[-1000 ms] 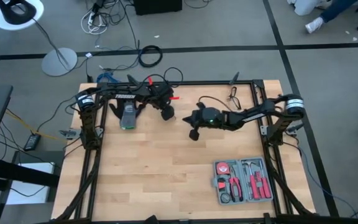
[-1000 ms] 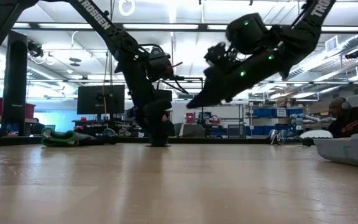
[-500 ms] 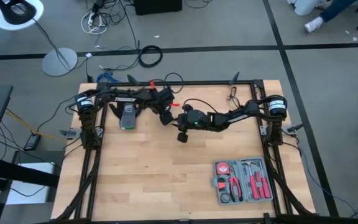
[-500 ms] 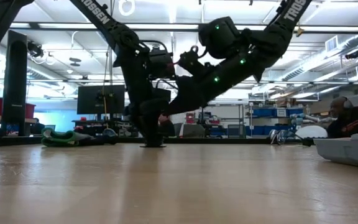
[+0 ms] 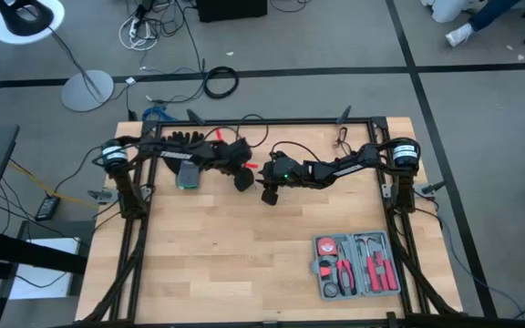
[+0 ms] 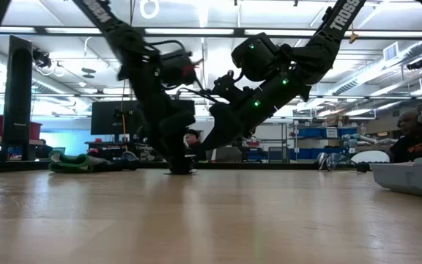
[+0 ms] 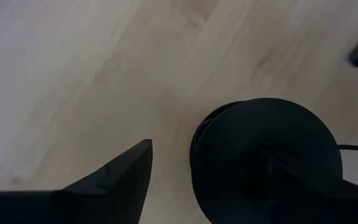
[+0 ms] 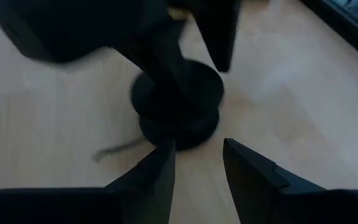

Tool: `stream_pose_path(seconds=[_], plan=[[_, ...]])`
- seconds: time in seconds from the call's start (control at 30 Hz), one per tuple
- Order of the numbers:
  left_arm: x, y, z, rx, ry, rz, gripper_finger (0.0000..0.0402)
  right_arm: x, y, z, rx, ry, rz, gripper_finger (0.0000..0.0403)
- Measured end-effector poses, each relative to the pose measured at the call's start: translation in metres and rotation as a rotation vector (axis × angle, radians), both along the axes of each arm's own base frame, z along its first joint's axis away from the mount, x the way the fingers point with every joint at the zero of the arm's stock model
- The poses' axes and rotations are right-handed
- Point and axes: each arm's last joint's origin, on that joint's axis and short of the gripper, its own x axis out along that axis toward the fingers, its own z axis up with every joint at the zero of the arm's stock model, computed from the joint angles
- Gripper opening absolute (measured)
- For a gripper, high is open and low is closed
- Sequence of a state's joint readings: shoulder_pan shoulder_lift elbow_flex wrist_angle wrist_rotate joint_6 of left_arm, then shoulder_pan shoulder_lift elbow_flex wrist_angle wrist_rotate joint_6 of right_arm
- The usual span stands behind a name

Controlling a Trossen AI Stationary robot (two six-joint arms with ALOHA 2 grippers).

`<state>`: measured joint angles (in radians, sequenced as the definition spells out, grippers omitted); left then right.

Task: Coil cords
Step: Uncoil the black wire from the spool

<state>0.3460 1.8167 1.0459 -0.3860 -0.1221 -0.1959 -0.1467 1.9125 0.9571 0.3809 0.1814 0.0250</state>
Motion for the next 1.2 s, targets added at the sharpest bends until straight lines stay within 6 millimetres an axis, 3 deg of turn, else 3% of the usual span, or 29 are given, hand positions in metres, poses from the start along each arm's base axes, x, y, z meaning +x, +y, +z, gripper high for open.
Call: stream_pose_path(seconds=[0.33,0.43,0.63,0.93,1.2], plan=[[-0.051,-0.028,-0.001,0.03,-0.252,0.052,0.0264,0.001,0.008,-0.001,0.008,0.01,0.019,0.0134],[-0.058,-0.032,-0.007,0.024,-0.311,0.08,0.0264,0.003,0.012,0.001,0.045,-0.022,0.067,0.0135],[-0.058,-0.033,-0.007,0.008,-0.337,0.109,0.0264,0.006,0.026,0.004,0.089,-0.07,0.18,0.0135],[-0.044,-0.028,0.015,-0.002,-0.29,0.109,0.0264,0.019,0.027,0.023,0.074,-0.144,0.184,0.0135],[-0.043,-0.027,0.019,-0.008,-0.262,0.115,0.0264,0.011,0.02,0.01,0.119,-0.001,0.129,0.0134]])
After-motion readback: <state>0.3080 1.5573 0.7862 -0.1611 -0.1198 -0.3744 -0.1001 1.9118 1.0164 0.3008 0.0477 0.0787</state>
